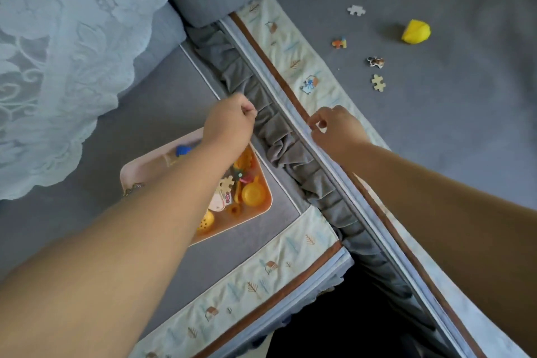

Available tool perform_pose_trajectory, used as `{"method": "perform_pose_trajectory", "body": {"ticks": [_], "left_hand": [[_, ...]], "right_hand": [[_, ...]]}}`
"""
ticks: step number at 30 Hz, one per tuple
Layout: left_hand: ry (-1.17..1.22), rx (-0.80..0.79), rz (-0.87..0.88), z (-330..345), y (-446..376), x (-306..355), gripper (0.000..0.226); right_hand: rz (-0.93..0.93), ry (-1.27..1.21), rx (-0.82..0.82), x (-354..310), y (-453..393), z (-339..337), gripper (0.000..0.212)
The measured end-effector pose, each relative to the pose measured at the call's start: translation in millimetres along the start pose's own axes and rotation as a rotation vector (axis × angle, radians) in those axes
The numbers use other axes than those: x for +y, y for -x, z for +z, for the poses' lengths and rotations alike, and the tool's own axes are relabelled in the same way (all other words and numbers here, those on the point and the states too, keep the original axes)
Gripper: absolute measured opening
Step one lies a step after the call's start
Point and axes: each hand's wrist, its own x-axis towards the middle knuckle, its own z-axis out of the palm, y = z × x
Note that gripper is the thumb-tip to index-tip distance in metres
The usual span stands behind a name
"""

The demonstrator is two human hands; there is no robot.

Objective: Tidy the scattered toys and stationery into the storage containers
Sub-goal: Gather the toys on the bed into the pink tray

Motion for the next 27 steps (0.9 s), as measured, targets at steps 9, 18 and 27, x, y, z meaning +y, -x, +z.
{"method": "perform_pose_trajectory", "body": {"ticks": [9, 18, 27], "left_hand": [[0.039, -0.111, 0.0, 86, -75, 84, 0.037], [-0.005, -0.031, -0.056, 120, -103, 93, 0.035], [-0.038, -0.131, -0.047, 107, -91, 84, 0.013]], "right_hand": [[0.217, -0.095, 0.144, 93, -60, -50, 0.03], [0.303, -0.136, 0.276, 116, -94, -53, 0.037], [0.25, -0.151, 0.206, 99, -86, -52, 0.019]]}}
